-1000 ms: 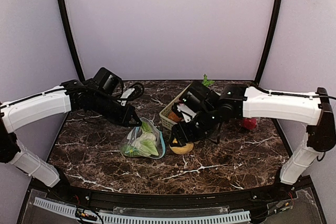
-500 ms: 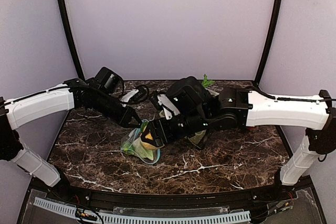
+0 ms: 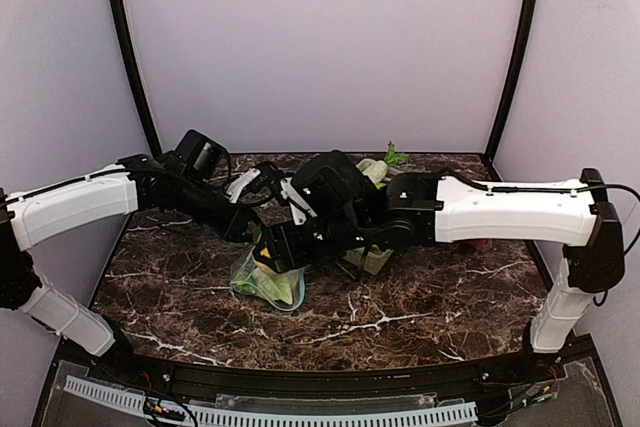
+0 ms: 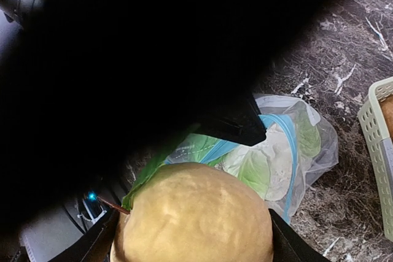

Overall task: Place the food in the zip-top bag and seal the zipper
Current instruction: Place the fake vegetable in the zipper food storage bag.

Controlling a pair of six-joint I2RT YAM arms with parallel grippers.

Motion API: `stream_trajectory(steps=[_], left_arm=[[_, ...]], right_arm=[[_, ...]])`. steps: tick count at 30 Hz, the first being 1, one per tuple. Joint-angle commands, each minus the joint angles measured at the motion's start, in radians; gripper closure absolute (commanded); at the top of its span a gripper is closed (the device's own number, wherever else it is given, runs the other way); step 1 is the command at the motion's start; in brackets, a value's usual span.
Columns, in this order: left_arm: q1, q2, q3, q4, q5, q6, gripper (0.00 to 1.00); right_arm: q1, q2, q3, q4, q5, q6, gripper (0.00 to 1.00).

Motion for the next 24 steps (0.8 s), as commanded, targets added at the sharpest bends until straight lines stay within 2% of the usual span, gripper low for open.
stream_trajectory(steps=[1,8,14,24], left_arm=[[0.014,-0.045,-0.022,0.018,-0.012,0.024,0.99],[0.035,-0.059,-0.035,0.034,-0.054,0.019,0.99],[0.050,-0.056,-0.046,0.055,-0.070,-0.018,0.99],[0.080,-0.057,-0.064,0.086,-0.038,-0.064,0.99]], right_arm=[[-0.011,0.064,0.034,0.047,-0.029,0.014,0.53],[-0.046,0.116,0.009,0.012,-0.036,0.081,0.53],[-0.067,0.168,0.049,-0.018,-0.012,0.103,0.53],[-0.102,0.232,0.110,-0.025,-0.018,0.092,0.52]])
